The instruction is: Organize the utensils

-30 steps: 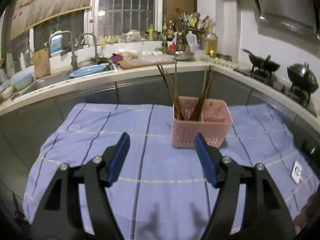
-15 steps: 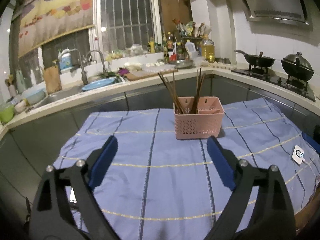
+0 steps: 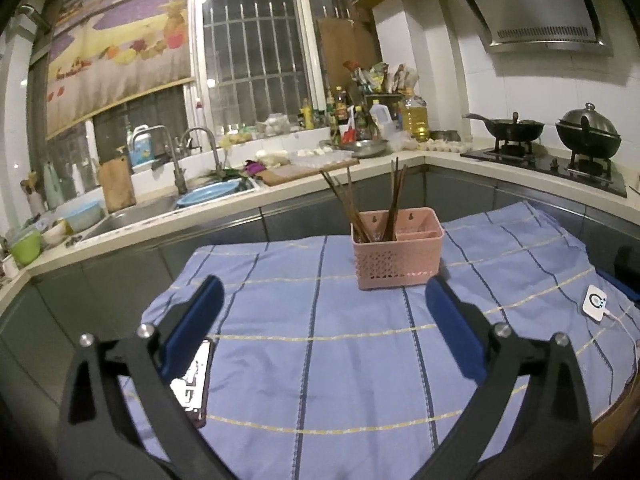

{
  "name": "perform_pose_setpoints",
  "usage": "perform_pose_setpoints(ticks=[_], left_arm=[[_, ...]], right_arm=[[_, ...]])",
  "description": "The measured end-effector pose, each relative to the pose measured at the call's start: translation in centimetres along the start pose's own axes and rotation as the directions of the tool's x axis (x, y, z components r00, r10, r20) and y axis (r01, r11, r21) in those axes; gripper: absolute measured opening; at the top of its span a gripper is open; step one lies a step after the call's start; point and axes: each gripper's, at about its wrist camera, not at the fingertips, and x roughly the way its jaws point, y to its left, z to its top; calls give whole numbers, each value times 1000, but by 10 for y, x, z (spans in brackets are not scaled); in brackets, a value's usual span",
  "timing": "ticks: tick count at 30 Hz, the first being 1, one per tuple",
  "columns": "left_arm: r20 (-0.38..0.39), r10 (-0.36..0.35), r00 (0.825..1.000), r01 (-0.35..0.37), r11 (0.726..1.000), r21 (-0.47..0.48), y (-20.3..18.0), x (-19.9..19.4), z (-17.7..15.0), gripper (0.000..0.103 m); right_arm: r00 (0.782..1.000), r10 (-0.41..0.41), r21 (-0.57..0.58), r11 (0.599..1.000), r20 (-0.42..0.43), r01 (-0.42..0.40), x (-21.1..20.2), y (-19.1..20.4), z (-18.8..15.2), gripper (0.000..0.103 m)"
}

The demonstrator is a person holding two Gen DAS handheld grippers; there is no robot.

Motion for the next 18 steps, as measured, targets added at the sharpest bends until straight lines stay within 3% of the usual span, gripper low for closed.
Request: perform_pose_setpoints(ticks=[18], left_arm=[[-40,24,999,-25,999,-32,21,9,2,97]], right_arm=[[997,47,22,999,-60,-45,24,-2,0,85]])
